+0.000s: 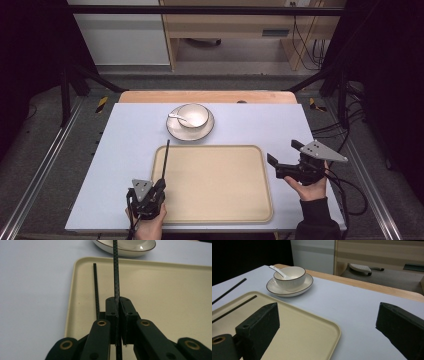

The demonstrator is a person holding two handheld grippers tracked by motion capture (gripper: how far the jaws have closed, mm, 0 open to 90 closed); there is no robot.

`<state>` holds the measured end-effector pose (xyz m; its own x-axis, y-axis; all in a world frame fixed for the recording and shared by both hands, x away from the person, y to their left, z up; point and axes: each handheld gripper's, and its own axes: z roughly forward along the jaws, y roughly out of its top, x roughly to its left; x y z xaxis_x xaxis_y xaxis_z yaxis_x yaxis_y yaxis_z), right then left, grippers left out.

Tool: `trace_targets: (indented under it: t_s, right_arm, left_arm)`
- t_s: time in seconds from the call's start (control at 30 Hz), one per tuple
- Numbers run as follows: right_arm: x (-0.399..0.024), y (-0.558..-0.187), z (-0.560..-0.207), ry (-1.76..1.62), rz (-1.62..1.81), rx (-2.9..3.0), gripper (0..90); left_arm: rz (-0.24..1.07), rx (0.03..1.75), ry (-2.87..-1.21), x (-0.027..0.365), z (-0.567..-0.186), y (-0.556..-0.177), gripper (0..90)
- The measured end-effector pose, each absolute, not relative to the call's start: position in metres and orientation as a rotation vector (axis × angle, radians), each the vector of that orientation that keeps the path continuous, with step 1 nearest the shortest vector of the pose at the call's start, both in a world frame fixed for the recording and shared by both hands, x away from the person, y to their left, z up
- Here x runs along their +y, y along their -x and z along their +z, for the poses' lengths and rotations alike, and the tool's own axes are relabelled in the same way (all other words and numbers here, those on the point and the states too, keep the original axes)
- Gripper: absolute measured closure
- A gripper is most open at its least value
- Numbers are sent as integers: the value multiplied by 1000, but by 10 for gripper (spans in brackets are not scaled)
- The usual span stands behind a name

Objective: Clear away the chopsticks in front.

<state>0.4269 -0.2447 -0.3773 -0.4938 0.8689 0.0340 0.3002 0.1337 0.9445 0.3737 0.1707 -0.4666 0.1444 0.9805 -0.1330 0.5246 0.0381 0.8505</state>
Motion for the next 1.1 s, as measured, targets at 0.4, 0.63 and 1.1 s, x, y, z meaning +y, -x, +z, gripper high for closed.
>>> trace_targets:
  t_s: [0.4, 0.63, 1.1]
  right_arm:
    - [-244, -428, -378, -1123, 1357, 1880, 51]
    - [-244, -427, -378, -1122, 1357, 1879, 52]
    - [-244, -427, -378, -1122, 1355, 1879, 52]
  left_arm:
    - [652, 1535, -1692, 159, -482, -384, 853]
    - [651, 1555, -1746, 156, -483, -387, 852]
    - [626, 1454, -1745, 161, -472, -389, 737]
